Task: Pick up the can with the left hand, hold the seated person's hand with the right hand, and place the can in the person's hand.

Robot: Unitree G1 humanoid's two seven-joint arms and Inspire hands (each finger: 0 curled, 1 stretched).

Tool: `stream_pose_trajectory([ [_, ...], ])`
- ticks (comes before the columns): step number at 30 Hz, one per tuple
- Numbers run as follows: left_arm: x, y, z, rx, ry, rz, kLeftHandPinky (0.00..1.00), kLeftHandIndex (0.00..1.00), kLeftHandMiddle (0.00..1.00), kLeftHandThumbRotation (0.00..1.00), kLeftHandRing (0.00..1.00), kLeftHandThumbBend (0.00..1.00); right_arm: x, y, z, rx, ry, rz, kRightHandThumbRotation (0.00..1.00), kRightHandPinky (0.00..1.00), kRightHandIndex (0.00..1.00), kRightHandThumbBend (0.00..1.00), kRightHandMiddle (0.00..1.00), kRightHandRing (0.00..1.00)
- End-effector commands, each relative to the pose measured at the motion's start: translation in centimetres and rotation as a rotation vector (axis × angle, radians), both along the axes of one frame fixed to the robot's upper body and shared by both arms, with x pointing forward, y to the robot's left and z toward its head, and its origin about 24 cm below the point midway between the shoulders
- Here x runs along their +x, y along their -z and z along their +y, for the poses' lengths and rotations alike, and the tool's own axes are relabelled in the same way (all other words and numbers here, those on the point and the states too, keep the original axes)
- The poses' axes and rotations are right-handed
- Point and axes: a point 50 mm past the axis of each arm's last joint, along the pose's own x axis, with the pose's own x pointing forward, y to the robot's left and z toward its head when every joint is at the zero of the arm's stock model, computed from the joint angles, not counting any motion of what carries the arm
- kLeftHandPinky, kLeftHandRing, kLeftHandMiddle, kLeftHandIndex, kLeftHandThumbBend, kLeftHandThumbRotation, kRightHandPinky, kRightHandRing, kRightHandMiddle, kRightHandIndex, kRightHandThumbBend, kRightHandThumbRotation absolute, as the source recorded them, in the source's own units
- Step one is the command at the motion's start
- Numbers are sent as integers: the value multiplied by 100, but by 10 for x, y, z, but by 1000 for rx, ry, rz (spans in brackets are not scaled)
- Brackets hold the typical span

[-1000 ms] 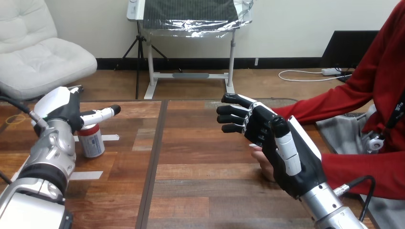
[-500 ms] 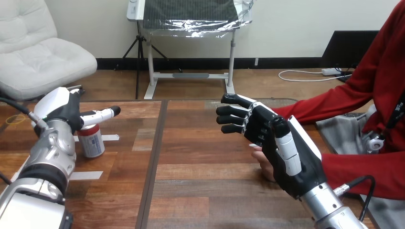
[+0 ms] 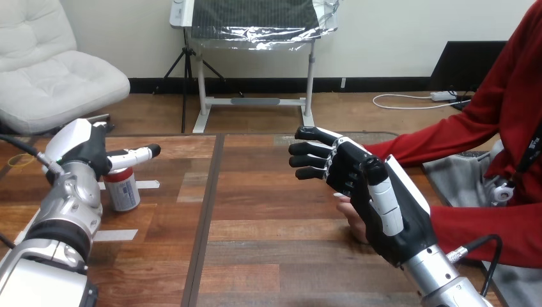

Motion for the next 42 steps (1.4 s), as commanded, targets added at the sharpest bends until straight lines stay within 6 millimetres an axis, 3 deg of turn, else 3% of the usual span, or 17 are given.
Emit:
stream_pose_trajectory([
  [1, 7, -8, -8, -25, 8, -21, 83, 90, 92, 60, 92, 79, 12, -25, 2, 11, -11, -112, 100, 73, 81, 84, 78, 76],
  [30, 6, -5, -9, 9, 41, 64, 74, 89, 89, 65, 86, 75, 11, -24, 2, 3, -6, -99, 100, 73, 83, 84, 77, 77],
  [42, 6, -5, -9, -30, 20, 82, 78, 89, 89, 64, 88, 74, 11, -24, 2, 1, -6, -104, 100, 74, 84, 83, 77, 77],
])
